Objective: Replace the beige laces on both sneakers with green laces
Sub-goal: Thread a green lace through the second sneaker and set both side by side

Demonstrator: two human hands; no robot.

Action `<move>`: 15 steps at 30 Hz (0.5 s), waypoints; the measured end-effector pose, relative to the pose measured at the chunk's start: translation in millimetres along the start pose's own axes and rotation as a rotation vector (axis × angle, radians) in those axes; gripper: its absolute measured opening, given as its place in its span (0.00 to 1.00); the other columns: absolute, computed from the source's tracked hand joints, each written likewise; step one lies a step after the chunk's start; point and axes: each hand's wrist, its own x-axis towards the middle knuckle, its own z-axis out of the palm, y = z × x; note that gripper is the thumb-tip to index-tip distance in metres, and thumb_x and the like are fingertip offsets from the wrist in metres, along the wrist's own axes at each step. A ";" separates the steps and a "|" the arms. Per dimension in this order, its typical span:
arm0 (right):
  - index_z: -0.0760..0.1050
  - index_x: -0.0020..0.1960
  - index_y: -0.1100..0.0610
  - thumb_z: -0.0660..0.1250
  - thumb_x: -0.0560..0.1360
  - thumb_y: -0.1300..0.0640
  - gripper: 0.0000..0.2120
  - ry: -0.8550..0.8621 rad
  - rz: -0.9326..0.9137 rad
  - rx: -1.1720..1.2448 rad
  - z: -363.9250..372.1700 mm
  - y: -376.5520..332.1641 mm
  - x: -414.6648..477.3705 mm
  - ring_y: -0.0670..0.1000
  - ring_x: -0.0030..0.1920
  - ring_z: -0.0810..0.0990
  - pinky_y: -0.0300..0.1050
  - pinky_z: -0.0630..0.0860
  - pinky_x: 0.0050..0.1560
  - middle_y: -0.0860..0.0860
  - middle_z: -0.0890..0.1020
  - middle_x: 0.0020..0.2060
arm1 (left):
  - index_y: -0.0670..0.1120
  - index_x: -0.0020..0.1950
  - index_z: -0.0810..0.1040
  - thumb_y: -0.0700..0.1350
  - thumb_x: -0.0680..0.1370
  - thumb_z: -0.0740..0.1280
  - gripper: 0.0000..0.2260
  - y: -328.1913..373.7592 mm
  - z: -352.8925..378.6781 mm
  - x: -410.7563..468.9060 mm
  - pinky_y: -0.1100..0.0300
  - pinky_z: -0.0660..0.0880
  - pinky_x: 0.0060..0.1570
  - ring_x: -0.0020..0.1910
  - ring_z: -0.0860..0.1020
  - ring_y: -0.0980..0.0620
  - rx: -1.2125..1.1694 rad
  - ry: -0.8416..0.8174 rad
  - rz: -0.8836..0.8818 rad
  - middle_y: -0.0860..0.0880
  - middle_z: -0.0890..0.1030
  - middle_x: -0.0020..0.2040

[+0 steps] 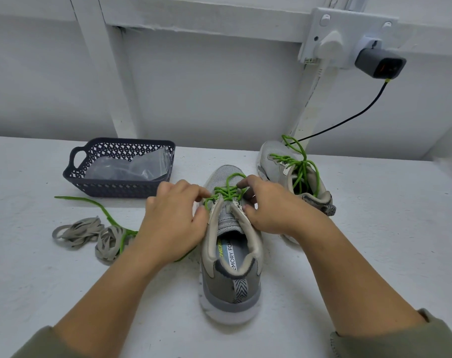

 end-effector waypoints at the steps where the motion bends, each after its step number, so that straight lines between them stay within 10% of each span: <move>1: 0.65 0.69 0.50 0.61 0.76 0.54 0.21 0.002 0.000 -0.001 0.1 0.6 -0.1 0.53 0.53 0.78 0.53 0.76 0.55 0.51 0.81 0.53 | 0.59 0.57 0.75 0.55 0.77 0.55 0.13 -2.0 0.8 -0.2 0.54 0.62 0.52 0.56 0.65 0.55 -0.033 0.014 -0.006 0.61 0.74 0.51; 6: 0.65 0.69 0.49 0.61 0.76 0.54 0.22 -0.004 0.001 -0.005 0.9 -0.2 0.2 0.53 0.52 0.78 0.52 0.76 0.55 0.50 0.81 0.51 | 0.55 0.34 0.72 0.60 0.79 0.52 0.18 -4.0 4.9 -0.1 0.54 0.67 0.43 0.41 0.71 0.51 -0.280 0.025 0.004 0.55 0.74 0.35; 11: 0.65 0.69 0.49 0.61 0.76 0.54 0.22 0.002 -0.005 -0.004 1.2 0.3 0.1 0.53 0.53 0.78 0.52 0.76 0.55 0.50 0.81 0.52 | 0.54 0.45 0.83 0.53 0.78 0.66 0.07 -4.8 9.9 6.3 0.68 0.67 0.36 0.39 0.77 0.60 -0.308 0.027 -0.099 0.57 0.82 0.40; 15: 0.65 0.70 0.50 0.61 0.76 0.54 0.22 -0.007 -0.001 0.007 -0.2 -0.1 -1.7 0.53 0.54 0.78 0.51 0.75 0.56 0.50 0.81 0.53 | 0.48 0.36 0.81 0.45 0.78 0.63 0.12 -2.1 -3.0 4.5 0.59 0.71 0.34 0.33 0.77 0.53 -0.490 0.170 -0.389 0.50 0.82 0.34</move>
